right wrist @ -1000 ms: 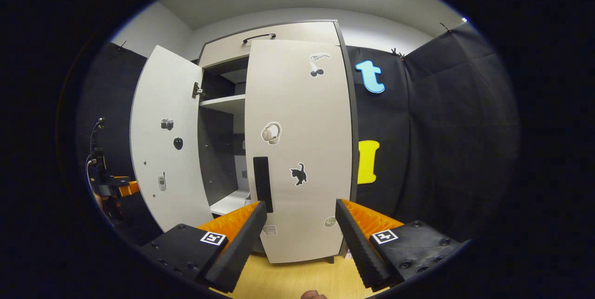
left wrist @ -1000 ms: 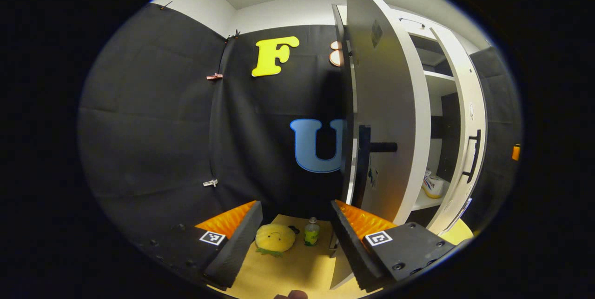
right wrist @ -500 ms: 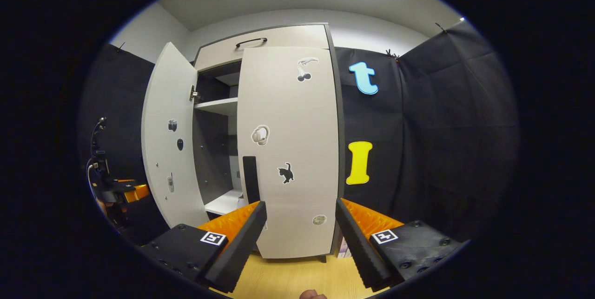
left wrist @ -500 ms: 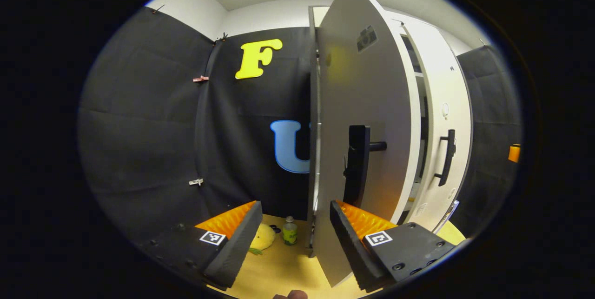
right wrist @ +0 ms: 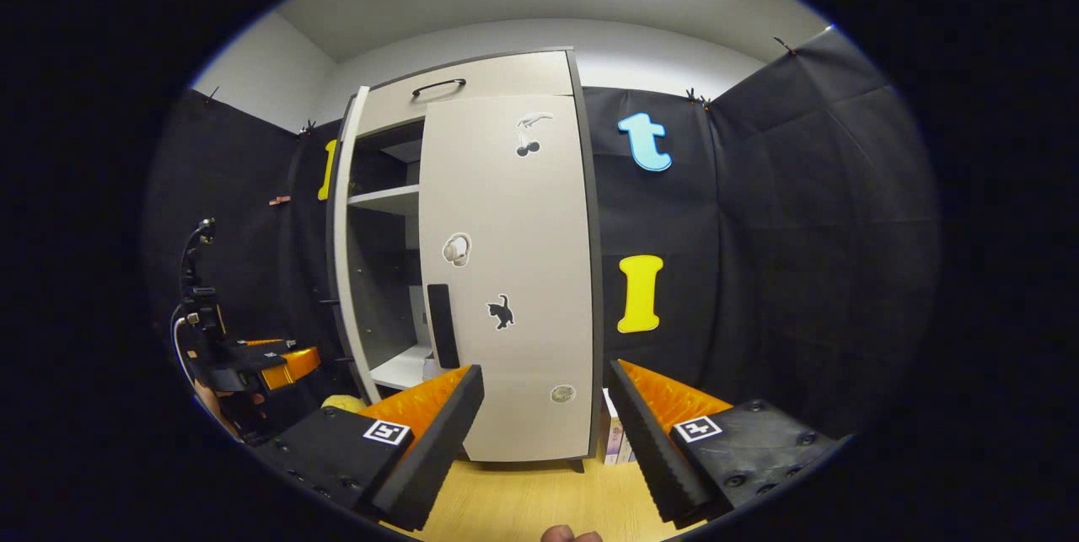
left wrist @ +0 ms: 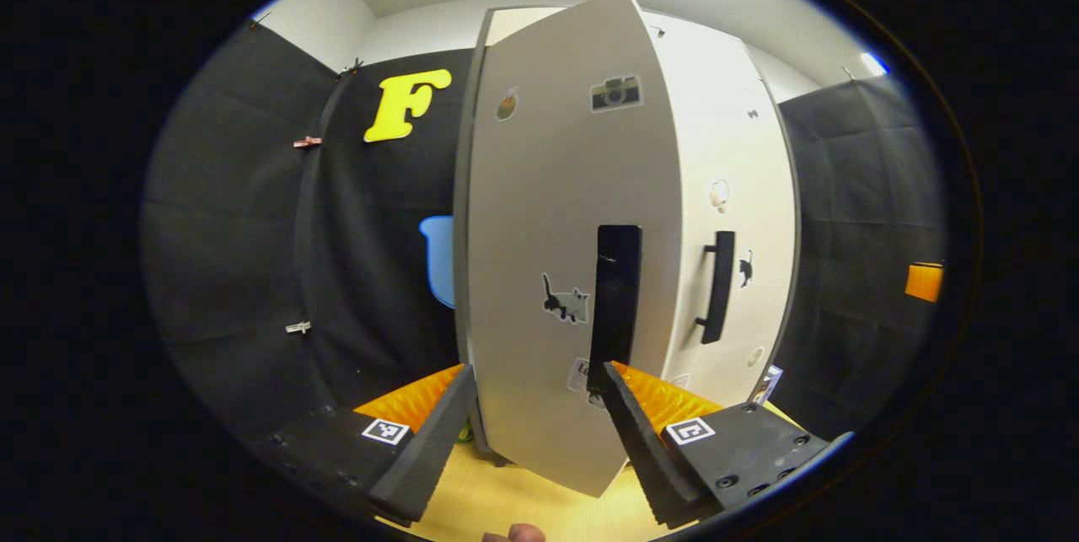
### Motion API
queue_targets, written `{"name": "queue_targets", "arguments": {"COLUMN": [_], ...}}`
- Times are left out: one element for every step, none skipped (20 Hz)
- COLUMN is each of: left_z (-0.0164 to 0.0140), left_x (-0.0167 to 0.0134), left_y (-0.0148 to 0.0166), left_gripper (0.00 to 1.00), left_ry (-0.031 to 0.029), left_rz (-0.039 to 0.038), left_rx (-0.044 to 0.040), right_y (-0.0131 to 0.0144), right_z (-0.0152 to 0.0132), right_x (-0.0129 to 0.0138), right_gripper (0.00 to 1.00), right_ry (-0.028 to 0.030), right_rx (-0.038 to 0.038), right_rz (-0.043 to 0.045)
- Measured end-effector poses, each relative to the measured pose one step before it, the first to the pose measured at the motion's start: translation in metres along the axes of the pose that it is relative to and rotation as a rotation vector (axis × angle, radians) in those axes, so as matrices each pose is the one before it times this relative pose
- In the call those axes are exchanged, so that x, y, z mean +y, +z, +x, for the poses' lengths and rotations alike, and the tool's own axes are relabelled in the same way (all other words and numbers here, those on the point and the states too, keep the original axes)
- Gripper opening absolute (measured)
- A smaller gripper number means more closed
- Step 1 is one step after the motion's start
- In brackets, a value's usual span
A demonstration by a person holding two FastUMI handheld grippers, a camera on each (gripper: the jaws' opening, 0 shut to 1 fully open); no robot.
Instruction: Grab one shoe with the right hand and put it into the shoe cabinet, grab the other shoe with the left hand and put it into the shoe cabinet; then close the right door with the right hand and the left door with the left hand.
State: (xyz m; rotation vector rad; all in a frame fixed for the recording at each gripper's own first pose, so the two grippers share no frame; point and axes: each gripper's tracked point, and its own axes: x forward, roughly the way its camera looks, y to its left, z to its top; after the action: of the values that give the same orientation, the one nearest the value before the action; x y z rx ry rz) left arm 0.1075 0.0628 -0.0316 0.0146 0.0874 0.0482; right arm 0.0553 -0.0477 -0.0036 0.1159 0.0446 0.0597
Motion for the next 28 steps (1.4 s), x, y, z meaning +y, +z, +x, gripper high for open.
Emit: {"name": "queue_targets", "arguments": {"left_z": [-0.00219,-0.00285,-0.00367,-0.00314,-0.00335,-0.00419,-0.00431,-0.00428,-0.0039,-0.00411,-0.00442,-0.00379,-0.00411,-0.00442,-0.00441,-0.00414,-0.00312,-0.00222,-0.00304,-0.00253,-0.00262,-0.00187,-0.00193,-0.00238,-0.00237,-0.00209,-0.00133,-0.00188], "left_x": [-0.00841,-0.00558,-0.004,-0.00246,-0.00267,-0.00169,-0.00069,0.00015,-0.00029,0.0008,-0.00021,-0.00136,-0.00084,-0.00236,-0.00211,-0.00261,-0.00326,-0.00247,-0.00197,-0.00259,-0.00225,-0.00274,-0.00287,-0.00392,-0.0028,-0.00145,-0.0004,0.00095], "left_y": [0.00051,0.00068,-0.00052,-0.00071,-0.00055,-0.00098,0.0,-0.0007,0.00113,0.00101,0.00203,0.00243,0.00304,0.00221,0.00335,0.00123,0.00324,0.00284,0.00242,0.00223,0.00221,0.00078,0.0022,0.00129,0.00061,0.00191,0.00136,0.00015], "left_gripper": [0.95,0.95,0.95,0.95,0.95,0.95,0.95,0.95,0.95,0.95,0.95,0.95,0.95,0.95,0.95,0.95,0.95,0.95,0.95,0.95,0.95,0.95,0.95,0.95,0.95,0.95,0.95,0.95], "left_ry": [-0.01039,-0.00518,-0.0058,-0.00341,-0.00518,-0.00205,-0.00076,0.00111,0.00068,0.00407,0.00199,0.00065,-0.00013,-0.0023,-0.00207,-0.00477,-0.00604,-0.00306,-0.00245,-0.00228,-0.00279,-0.00757,-0.00819,-0.00999,-0.0071,-0.00474,0.00052,0.00681], "left_rz": [0.00463,0.0021,-0.00135,-0.00564,-0.00658,-0.00616,-0.00541,-0.00436,-0.00272,-0.00113,-0.0013,0.00103,0.00199,0.00409,0.00221,0.00087,0.00286,0.00684,0.0089,0.00692,-0.00036,-0.00681,-0.00668,-0.00829,-0.00831,-0.00731,0.0004,0.00491], "left_rx": [-0.00096,0.00089,0.00342,0.00255,0.00581,0.00403,0.00548,0.00336,0.00293,0.00139,-0.00152,-0.00043,-0.00303,-0.00428,-0.00729,-0.00583,-0.00594,-0.00634,-0.00664,-0.00586,-0.00451,-0.00284,-0.00451,-0.00088,-0.0009,-0.00466,-0.00188,0.00026], "right_y": [0.00006,-0.00037,0.00016,-0.00069,-0.00045,-0.00008,-0.00028,0.00035,0.00045,0.0001,0.00079,0.00069,0.0002,0.00065,0.00033,0.00055,0.00041,0.00061,0.0001,0.00099,0.00044,0.00008,0.00001,-0.00005,-0.00071,-0.00039,-0.00001,-0.00114], "right_z": [-0.00176,-0.00168,-0.00182,-0.00088,-0.00117,-0.00022,-0.0005,-0.00046,0.00026,-0.00108,-0.00087,-0.00086,-0.0007,-0.00059,-0.00059,-0.00042,-0.00047,-0.00013,-0.00028,0.00007,-0.00161,-0.00091,-0.00121,-0.00107,-0.00023,-0.00114,-0.0003,-0.00068], "right_x": [-0.00049,0.00072,0.00068,0.0011,0.00135,0.00206,0.00214,0.00234,0.00142,0.00236,0.0031,0.00264,0.00326,0.00332,0.00326,0.0034,0.00317,0.00327,0.00336,0.00335,0.00335,0.00381,0.00284,0.00335,0.00245,0.00219,0.00086,0.00037], "right_gripper": [0.97,0.98,0.97,0.97,0.97,0.98,0.98,0.98,0.98,0.97,0.98,0.97,0.97,0.97,0.97,0.97,0.97,0.97,0.97,0.97,0.98,0.97,0.97,0.97,0.97,0.97,0.97,0.97], "right_ry": [-0.0024,-0.00034,0.00071,0.00129,0.00288,0.00294,0.00324,0.00294,0.00219,0.00421,0.00307,0.00309,0.00434,0.00383,0.00477,0.00321,0.00452,0.0031,0.00427,0.00366,0.00289,0.00271,0.00126,0.00368,0.00199,0.00056,-0.001,-0.00157], "right_rx": [-0.00144,-0.00079,-0.00116,0.00026,0.00056,0.00081,0.00119,-0.00075,-0.00202,-0.00081,-0.00196,-0.00171,-0.00182,-0.00064,-0.00065,-0.00065,-0.00118,-0.00059,-0.00205,-0.00274,-0.00284,-0.00213,-0.00192,-0.00089,0.00031,-0.0013,0.00085,0.00057], "right_rz": [-0.00735,-0.00808,-0.00526,-0.00177,0.00094,0.00266,0.00349,0.00246,0.00051,-0.00072,-0.00108,-0.00007,0.00032,0.0002,-0.00019,-0.00027,0.00005,0.00064,0.00186,0.00106,-0.00026,-0.00097,0.00064,0.00116,-0.00029,-0.00205,-0.00242,-0.00212]}}
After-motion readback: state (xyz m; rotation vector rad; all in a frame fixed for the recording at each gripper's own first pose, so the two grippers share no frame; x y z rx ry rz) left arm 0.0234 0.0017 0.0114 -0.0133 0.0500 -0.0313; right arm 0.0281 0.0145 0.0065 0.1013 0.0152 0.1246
